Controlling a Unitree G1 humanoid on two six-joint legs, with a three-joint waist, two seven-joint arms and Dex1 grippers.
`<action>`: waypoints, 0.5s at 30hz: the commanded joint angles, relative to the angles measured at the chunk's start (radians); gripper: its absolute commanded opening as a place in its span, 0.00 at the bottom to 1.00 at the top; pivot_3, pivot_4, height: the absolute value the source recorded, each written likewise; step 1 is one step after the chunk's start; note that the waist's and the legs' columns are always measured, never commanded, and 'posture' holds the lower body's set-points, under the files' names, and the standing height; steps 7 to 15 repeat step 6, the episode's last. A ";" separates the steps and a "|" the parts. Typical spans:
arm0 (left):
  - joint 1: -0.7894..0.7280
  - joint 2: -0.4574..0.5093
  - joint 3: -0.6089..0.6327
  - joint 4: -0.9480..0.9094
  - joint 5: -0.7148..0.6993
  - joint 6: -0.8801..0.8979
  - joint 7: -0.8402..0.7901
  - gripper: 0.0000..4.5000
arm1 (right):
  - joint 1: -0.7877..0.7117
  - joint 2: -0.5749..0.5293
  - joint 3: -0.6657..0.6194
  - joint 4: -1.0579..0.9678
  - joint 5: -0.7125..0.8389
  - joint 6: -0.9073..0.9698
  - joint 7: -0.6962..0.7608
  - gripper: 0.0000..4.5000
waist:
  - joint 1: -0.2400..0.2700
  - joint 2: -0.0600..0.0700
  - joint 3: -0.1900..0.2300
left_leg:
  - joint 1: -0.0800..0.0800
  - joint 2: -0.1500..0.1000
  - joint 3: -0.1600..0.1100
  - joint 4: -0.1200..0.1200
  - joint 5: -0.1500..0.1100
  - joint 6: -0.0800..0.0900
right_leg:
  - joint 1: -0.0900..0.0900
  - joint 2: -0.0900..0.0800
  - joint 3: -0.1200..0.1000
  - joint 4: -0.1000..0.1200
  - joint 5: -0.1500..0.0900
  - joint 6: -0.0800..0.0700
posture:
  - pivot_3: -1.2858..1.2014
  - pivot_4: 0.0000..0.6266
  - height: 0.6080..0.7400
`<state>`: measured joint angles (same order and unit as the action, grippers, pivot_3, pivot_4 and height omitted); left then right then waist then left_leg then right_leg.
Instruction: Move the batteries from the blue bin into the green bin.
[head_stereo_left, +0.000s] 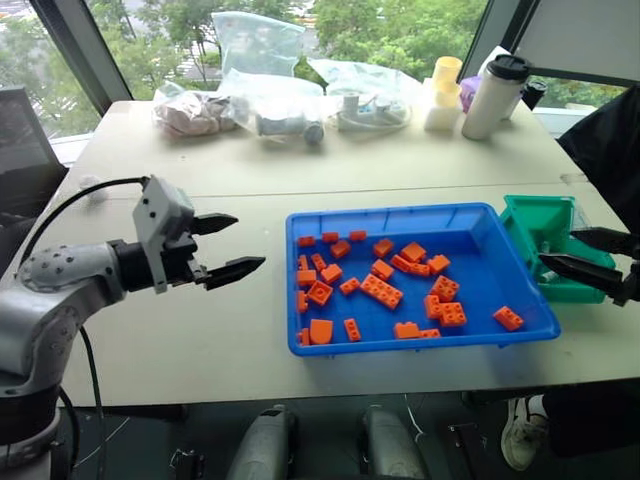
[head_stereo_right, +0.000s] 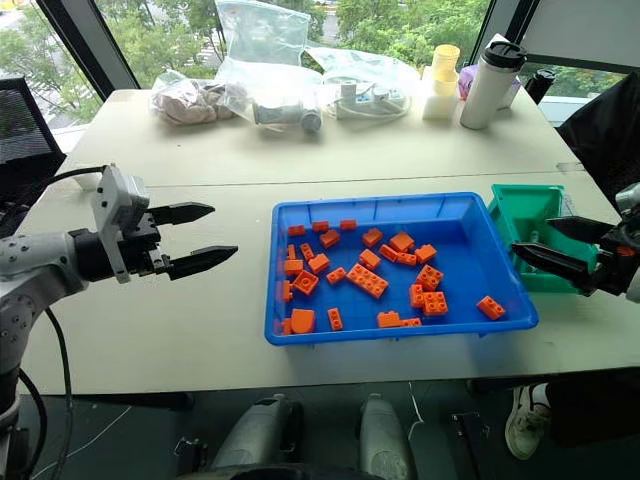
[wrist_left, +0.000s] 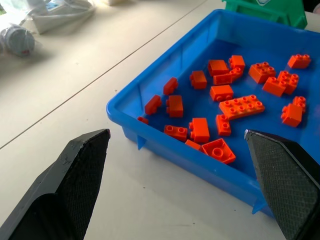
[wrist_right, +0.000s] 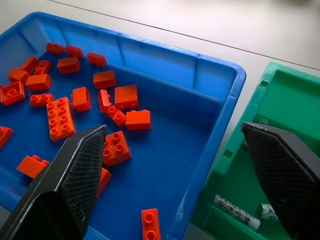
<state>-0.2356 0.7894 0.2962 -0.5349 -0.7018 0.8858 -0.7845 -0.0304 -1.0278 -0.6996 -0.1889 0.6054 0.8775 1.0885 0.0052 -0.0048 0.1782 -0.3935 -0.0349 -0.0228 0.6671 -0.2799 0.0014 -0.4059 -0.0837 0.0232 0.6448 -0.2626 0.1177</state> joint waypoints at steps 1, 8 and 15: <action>0.042 0.013 0.043 -0.030 -0.002 -0.022 0.021 1.00 | -0.021 0.015 0.028 -0.033 0.025 -0.027 -0.024 0.98 | -0.001 0.000 0.000 | 0.000 0.000 0.000 0.000 0.000 0.000 | 0.000 0.000 0.000 0.000 0.000 0.000 | 0.52 0.24 1.00; 0.075 0.022 0.051 -0.027 0.005 -0.052 0.033 1.00 | -0.050 0.019 0.081 -0.011 0.018 -0.072 -0.040 0.98 | 0.001 0.000 0.000 | 0.000 0.000 0.000 0.000 0.000 0.000 | 0.000 -0.001 0.000 0.000 0.000 0.000 | 0.52 0.24 1.00; 0.075 0.022 0.051 -0.027 0.005 -0.052 0.033 1.00 | -0.050 0.019 0.081 -0.011 0.018 -0.072 -0.040 0.98 | 0.001 0.000 0.000 | 0.000 0.000 0.000 0.000 0.000 0.000 | 0.000 -0.001 0.000 0.000 0.000 0.000 | 0.52 0.24 1.00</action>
